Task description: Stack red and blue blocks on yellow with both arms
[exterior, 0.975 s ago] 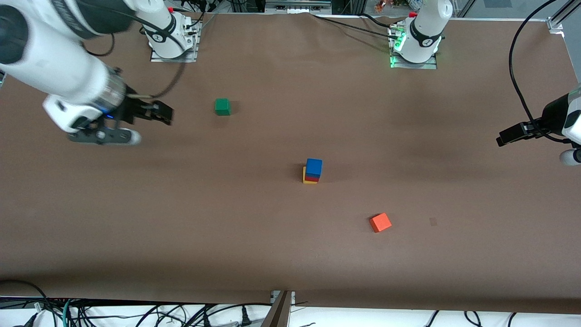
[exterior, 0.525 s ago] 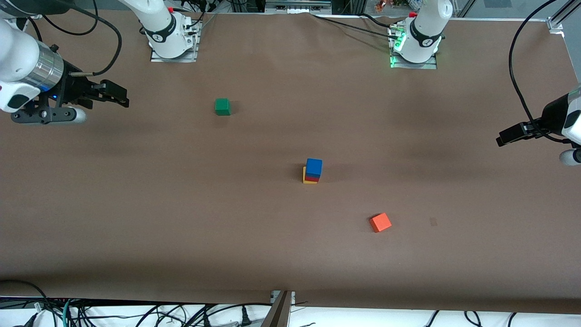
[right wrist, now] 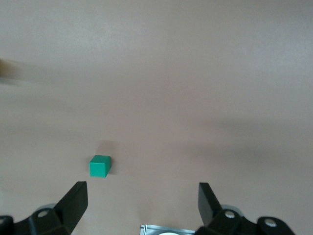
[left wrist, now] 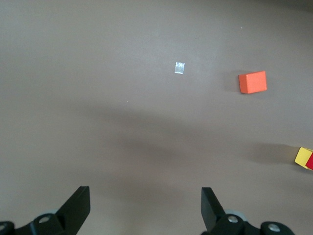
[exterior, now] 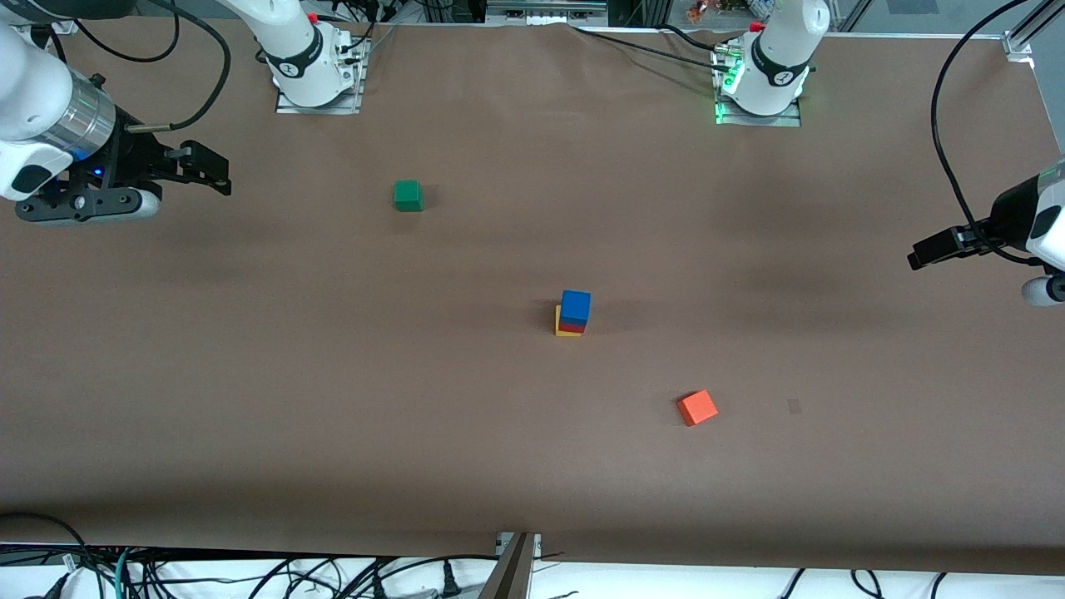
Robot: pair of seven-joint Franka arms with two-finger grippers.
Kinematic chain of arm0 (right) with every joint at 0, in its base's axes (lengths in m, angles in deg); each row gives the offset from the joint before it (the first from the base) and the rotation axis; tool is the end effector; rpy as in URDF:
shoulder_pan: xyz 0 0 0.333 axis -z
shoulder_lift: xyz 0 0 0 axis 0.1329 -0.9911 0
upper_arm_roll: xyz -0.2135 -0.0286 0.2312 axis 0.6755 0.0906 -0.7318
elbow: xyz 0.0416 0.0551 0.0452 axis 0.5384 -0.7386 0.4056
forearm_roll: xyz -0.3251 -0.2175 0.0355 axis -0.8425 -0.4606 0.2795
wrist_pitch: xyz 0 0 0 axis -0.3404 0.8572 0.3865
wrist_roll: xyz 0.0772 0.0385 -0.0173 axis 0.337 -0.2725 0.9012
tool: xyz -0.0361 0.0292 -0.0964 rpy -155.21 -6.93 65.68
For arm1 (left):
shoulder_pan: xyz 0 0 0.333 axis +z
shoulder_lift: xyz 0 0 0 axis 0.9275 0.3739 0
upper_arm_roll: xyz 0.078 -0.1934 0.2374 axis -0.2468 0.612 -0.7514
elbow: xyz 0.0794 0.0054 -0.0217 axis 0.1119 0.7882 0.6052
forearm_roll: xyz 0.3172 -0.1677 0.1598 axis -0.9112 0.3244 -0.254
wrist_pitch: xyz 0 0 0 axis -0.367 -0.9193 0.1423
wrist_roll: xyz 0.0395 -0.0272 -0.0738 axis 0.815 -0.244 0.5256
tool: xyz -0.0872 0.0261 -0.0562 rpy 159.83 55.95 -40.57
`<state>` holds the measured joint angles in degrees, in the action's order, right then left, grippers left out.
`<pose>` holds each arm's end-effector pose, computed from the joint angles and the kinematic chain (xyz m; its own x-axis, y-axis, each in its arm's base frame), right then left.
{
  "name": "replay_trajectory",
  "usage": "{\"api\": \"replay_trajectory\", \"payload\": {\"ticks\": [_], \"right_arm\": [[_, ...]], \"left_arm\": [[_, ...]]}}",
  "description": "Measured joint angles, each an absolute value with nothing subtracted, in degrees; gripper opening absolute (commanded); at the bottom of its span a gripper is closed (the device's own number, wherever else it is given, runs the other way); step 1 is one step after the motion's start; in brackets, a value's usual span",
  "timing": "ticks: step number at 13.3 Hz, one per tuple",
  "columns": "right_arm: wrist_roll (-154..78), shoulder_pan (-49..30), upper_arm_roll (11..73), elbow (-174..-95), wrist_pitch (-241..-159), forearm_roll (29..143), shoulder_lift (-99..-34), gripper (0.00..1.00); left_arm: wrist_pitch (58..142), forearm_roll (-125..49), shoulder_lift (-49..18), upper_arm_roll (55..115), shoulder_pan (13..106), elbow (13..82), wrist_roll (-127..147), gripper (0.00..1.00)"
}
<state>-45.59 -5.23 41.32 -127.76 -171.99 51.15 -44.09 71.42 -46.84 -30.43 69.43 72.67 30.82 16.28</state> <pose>0.5468 0.0828 0.5905 0.9893 0.0977 -0.1087 0.0943 -0.9949 -0.0357 0.6068 0.0203 0.5705 0.9639 0.2502 -0.0910 0.2509 -0.9680 -0.0043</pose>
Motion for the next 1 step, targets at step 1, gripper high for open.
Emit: {"api": "replay_trajectory", "payload": {"ticks": [1], "right_arm": [[-45.5, -5.2, 41.3, -127.6, -172.0, 51.2, -44.1, 1.0]], "left_arm": [[71.4, -46.8, -30.4, 69.4, 72.7, 30.8, 16.3, 1.0]]}}
